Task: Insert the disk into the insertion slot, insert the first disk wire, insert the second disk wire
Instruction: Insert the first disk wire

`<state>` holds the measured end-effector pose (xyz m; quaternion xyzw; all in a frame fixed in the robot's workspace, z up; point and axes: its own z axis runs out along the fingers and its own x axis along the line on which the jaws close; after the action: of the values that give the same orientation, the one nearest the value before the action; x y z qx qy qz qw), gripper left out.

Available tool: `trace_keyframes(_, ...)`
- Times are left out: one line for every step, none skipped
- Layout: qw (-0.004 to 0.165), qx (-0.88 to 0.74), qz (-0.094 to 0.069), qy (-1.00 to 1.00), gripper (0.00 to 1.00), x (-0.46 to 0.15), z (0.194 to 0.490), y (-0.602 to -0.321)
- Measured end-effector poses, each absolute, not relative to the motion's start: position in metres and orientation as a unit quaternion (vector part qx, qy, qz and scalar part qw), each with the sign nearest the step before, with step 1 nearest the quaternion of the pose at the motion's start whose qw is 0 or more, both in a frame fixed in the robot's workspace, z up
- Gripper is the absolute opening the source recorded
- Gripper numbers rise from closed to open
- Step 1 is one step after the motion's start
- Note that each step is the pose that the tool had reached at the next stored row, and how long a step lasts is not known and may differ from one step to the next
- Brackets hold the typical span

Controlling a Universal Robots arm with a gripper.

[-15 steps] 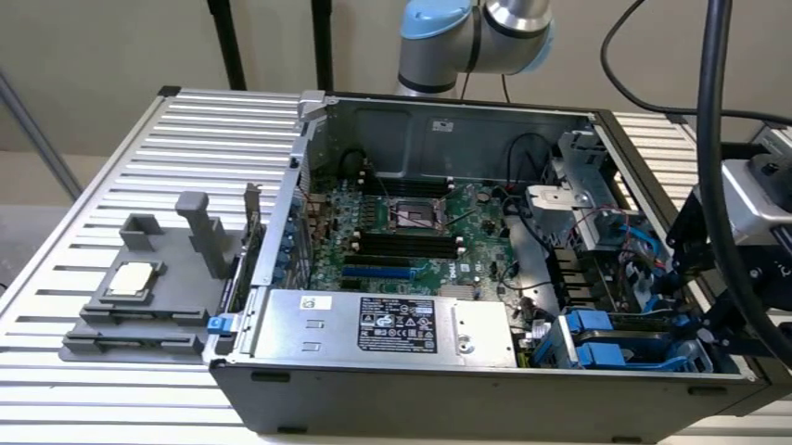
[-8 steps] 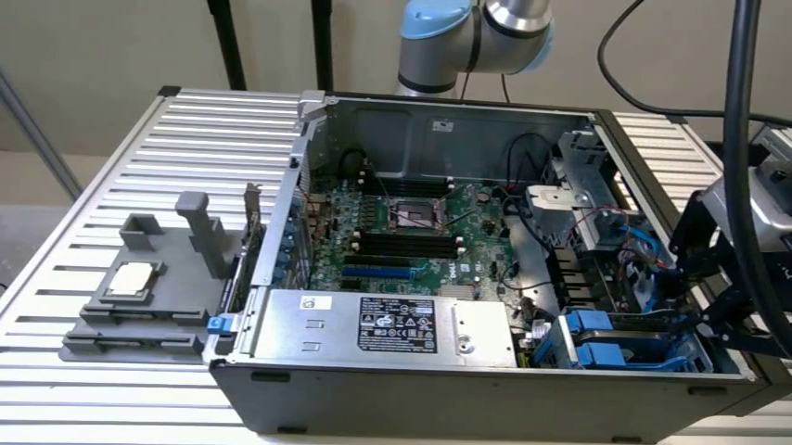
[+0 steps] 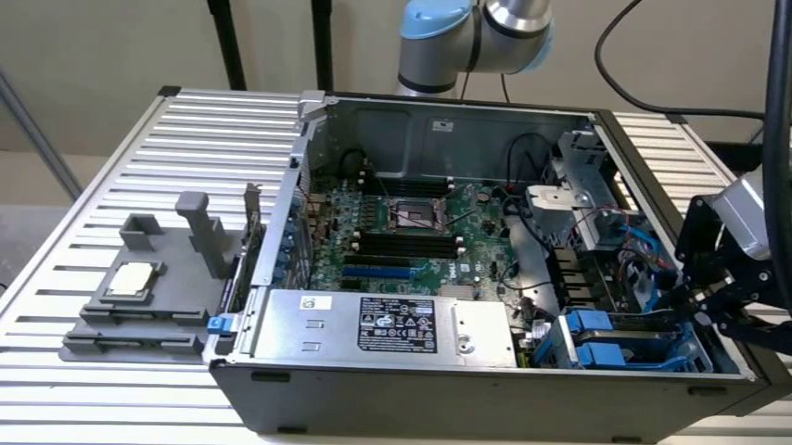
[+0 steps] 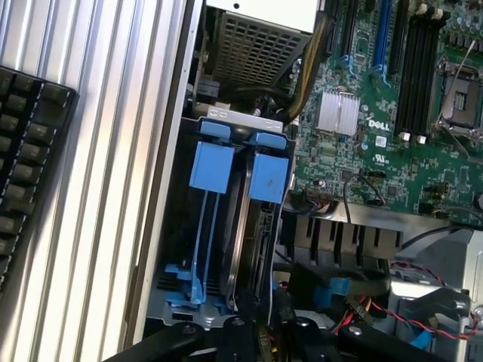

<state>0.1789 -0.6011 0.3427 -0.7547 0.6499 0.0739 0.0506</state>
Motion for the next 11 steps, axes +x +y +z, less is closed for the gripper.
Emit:
trace_keyframes(0.052,-0.757,0.075,0.647,0.24,0.1795,0.3427,-0.6011)
trace_keyframes(0.053,-0.759,0.076,0.645,0.24,0.1801,0.3427,-0.6011)
trace_keyframes(0.053,-0.761,0.077,0.642,0.24,0.1805,0.3426,-0.6011)
trace_keyframes(0.054,-0.763,0.078,0.64,0.24,0.1805,0.3426,-0.6011)
trace_keyframes(0.054,-0.764,0.079,0.638,0.21,0.1805,0.3427,-0.6011)
trace_keyframes(0.054,-0.765,0.079,0.636,0.21,0.1805,0.3426,-0.6011)
trace_keyframes(0.055,-0.767,0.08,0.635,0.21,0.1806,0.3426,-0.6013)
trace_keyframes(0.055,-0.767,0.08,0.634,0.17,0.1806,0.3426,-0.6014)
trace_keyframes(0.055,-0.768,0.08,0.633,0.17,0.1806,0.3426,-0.6015)
trace_keyframes(0.055,-0.768,0.08,0.633,0.17,0.1803,0.3426,-0.6016)
trace_keyframes(0.055,-0.769,0.08,0.632,0.17,0.1794,0.3426,-0.6016)
